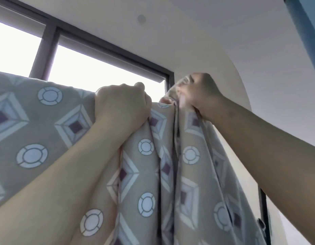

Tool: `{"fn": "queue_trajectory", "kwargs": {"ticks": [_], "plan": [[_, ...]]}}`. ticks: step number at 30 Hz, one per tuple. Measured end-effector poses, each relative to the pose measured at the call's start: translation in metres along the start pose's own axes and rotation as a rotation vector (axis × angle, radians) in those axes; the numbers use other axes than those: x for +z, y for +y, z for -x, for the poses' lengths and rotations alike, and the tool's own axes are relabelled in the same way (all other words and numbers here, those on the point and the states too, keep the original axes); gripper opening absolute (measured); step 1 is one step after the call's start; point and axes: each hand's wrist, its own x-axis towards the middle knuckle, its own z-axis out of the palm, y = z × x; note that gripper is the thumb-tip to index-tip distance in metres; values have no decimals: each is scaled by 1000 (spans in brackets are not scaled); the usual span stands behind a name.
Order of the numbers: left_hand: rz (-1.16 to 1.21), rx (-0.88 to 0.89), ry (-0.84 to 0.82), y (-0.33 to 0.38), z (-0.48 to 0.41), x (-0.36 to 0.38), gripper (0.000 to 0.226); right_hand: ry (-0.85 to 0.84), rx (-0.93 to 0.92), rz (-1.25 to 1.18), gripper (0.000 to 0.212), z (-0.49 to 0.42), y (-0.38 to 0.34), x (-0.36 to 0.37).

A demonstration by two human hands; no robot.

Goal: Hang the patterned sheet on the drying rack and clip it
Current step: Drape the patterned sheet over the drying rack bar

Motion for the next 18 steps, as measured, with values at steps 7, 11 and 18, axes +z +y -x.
{"fn": "queue_trajectory", "kwargs": {"ticks": [7, 11, 18], "plan": [[-23, 16, 13, -24, -4, 1, 25, -417, -17, -8, 36, 2, -39, 3], [-52, 63, -11, -18, 0, 2, 33, -327, 115, -185, 26, -2, -28, 0], [-32, 24, -20, 2, 3, -8, 45, 94, 488, -429, 19, -12, 48, -25]]}}
